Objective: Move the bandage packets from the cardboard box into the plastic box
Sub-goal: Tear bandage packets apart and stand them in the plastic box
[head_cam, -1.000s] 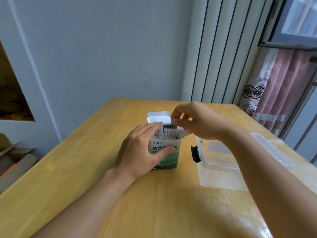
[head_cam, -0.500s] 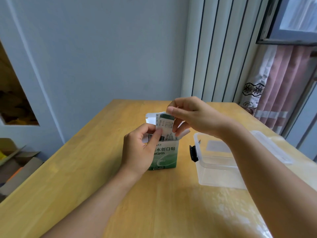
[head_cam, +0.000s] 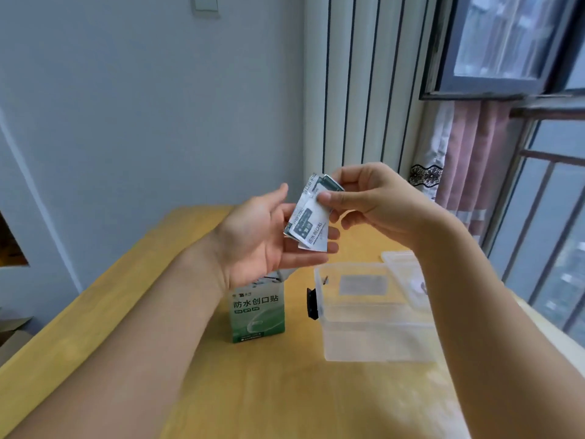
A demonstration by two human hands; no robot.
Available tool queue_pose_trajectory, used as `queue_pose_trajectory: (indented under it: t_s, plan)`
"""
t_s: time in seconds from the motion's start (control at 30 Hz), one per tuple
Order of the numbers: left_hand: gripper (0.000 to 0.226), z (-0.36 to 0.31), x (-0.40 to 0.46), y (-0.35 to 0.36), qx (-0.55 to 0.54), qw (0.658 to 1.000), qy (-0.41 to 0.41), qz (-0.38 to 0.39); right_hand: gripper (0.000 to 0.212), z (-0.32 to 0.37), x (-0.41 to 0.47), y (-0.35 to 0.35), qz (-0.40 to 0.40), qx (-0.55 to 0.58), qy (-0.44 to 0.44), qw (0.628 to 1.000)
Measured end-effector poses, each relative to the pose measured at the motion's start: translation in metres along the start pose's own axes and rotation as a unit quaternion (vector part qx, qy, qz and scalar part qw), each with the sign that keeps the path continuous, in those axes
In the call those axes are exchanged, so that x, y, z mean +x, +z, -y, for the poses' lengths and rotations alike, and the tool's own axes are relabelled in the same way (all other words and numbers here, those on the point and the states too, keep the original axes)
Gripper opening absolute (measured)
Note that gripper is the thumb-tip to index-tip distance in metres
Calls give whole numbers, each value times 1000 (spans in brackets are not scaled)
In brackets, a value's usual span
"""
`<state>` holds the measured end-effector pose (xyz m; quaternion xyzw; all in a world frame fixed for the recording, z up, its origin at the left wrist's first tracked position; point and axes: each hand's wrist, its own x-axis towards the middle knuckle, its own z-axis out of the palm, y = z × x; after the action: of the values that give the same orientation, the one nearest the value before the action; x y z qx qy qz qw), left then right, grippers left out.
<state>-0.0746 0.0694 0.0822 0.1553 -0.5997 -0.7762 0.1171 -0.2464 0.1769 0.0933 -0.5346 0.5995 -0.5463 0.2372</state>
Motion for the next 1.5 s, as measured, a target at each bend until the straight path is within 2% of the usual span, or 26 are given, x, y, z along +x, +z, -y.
queue_pose_trajectory:
  t_s: [0.03,0.1,0.27,0.43,0.53,0.73,0.87,1.13,1.33,1.4,1.47,1.5]
  plan:
    - [62,2,3,8,-21,999,-25,31,17,0,-1,-5,-6,-33,12,999]
    - [59,9,9,20,-37,998,-39,40,23,0,-1,-10,-15,-103,31,994]
    - [57,28,28,38,10,999,-8,-29,52,8,-3,-16,-4,-310,56,949]
    - [45,35,29,34,-1,999,-7,-41,43,19,-6,-8,5,-412,36,910]
    - [43,36,29,30,-35,998,2,-43,49,22,-7,-1,-18,-463,25,886]
    - [36,34,24,24,-58,998,-7,-37,53,22,-9,20,-19,-494,3,869]
    - [46,33,22,20,-35,999,-14,-39,52,24,-7,21,-32,-477,-21,878]
    - [43,47,25,36,88,988,84,-98,32,21,-21,-1,-50,-396,-8,917]
    - [53,50,19,50,128,987,63,-76,14,19,-24,-10,-41,-367,32,929]
    - [61,42,13,48,253,963,42,-84,14,21,-28,-23,-56,-361,64,929]
    - [62,29,5,40,420,899,64,-106,14,19,-32,-38,-73,-375,97,919]
    - [54,21,3,36,471,872,84,-105,14,17,-32,-43,-69,-390,120,910]
